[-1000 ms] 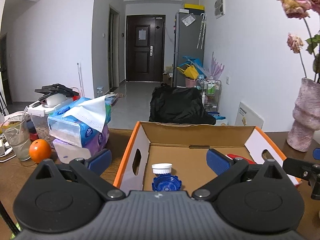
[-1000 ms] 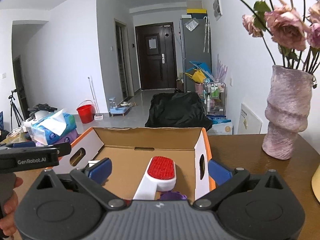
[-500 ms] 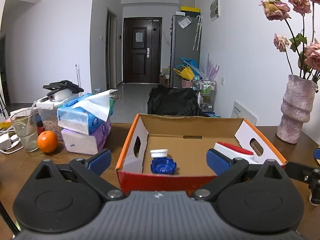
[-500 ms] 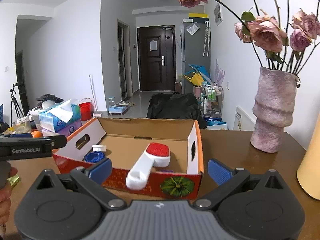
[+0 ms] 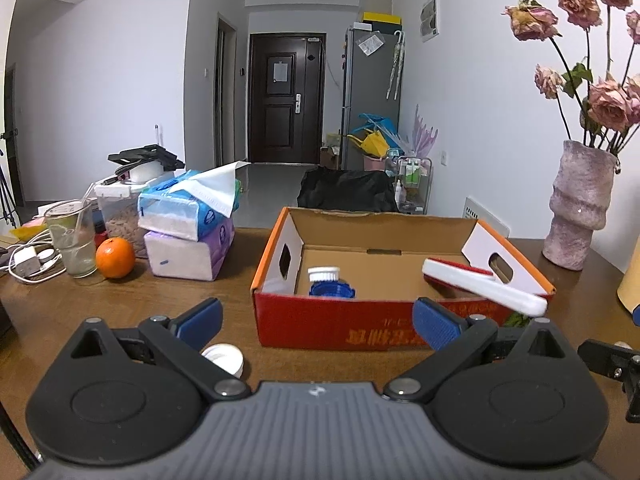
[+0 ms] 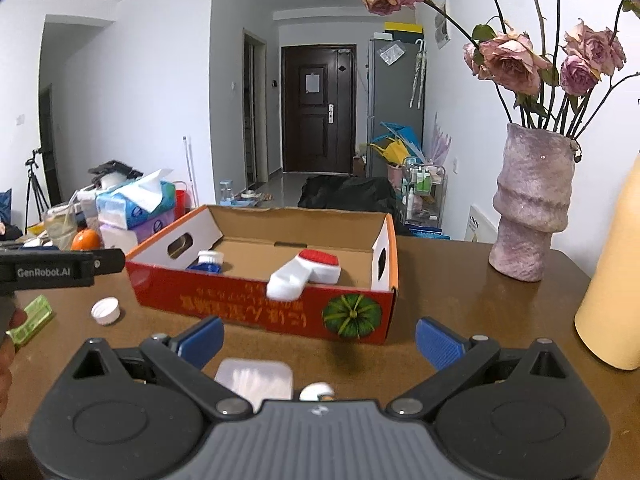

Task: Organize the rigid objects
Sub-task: 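Move both grippers back to the table and grasp the translucent case with the right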

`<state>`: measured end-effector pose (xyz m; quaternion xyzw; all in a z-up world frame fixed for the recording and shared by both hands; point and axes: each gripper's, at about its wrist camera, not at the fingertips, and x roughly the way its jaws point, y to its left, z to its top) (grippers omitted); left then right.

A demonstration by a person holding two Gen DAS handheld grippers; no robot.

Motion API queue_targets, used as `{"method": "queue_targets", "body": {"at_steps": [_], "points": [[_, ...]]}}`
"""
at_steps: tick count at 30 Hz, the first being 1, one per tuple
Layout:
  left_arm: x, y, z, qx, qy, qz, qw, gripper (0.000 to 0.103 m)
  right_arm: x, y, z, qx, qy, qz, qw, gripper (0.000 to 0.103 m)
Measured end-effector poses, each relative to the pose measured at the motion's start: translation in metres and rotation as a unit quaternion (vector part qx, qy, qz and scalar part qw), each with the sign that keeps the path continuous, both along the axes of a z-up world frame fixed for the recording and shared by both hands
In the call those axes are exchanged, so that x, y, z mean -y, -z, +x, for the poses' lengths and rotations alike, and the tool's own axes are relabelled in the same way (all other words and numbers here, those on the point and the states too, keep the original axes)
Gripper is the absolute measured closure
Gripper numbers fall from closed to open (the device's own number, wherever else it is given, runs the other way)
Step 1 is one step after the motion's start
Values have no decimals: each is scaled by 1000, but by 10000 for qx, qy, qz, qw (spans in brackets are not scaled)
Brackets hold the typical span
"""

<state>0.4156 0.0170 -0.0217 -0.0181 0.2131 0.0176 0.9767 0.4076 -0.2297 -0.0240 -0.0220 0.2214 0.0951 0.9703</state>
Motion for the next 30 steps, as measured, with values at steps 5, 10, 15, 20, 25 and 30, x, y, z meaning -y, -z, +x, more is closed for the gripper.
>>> {"method": "queue_targets", "body": {"at_steps": [5,10,15,20,25,30], "points": [[1,3,-20,-41,43,27,10000,0,-4,8,-20,-9,53,-227,9997,0],[7,7,-41,-58,85,57,9999,0,0,14,-39,-60,81,-148,9998,0],[11,9,-64,-51,140,54,9999,0,5,21,-56,-109,23,-90,9999,0],[14,17,-82,-109,173,125,9997,0,6,27,-68,-105,121,-138,9998,0],[11,21,-93,-132,202,77,9997,0,9,34,-77,-113,200,-150,9996,0],[11,25,-89,-250,232,46,9994,0,12,40,-75,-214,266,-174,9993,0]]}}
